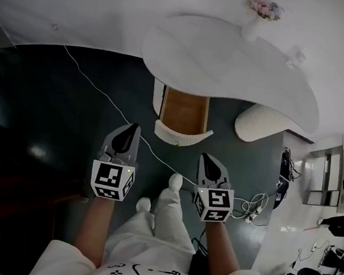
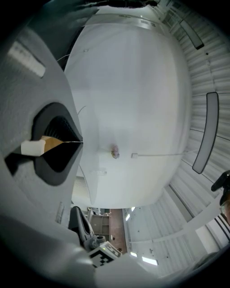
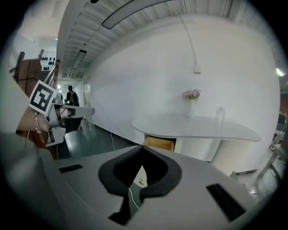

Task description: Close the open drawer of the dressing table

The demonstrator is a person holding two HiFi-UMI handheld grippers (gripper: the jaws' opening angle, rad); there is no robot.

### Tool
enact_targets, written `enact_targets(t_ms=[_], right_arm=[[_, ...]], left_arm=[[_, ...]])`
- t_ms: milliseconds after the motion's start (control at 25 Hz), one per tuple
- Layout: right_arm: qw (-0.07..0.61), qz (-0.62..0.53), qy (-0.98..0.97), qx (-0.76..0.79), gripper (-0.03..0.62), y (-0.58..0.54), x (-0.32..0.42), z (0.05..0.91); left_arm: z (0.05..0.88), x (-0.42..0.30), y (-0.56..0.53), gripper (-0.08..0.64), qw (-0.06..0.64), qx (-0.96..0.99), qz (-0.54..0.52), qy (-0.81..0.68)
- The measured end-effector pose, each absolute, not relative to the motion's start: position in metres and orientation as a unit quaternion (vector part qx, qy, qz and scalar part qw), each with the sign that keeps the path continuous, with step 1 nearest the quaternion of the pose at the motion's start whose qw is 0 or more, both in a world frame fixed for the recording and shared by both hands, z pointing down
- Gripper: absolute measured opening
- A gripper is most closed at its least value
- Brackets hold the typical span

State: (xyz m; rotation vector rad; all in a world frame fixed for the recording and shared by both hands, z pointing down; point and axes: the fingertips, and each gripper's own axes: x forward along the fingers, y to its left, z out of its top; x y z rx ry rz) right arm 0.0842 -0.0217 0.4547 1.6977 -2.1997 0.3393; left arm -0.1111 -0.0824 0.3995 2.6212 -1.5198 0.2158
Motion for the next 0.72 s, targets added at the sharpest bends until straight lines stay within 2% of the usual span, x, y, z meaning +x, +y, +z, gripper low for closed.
enact_targets(t_ms=[400, 720], right_arm=[[0.226, 0.204, -0.764, 0.569, -0.008, -0.046, 0.083, 0.558], [0.241, 0.255, -0.748, 0.563, -0.008, -0.070, 0.081, 0.616]], left_arm=[[0.467, -0.106, -0.100, 0.018, 0.103, 0.856, 0.111, -0.495], [0.501, -0.100, -0.111, 0.018, 0.132, 0.851, 0.134, -0.490]])
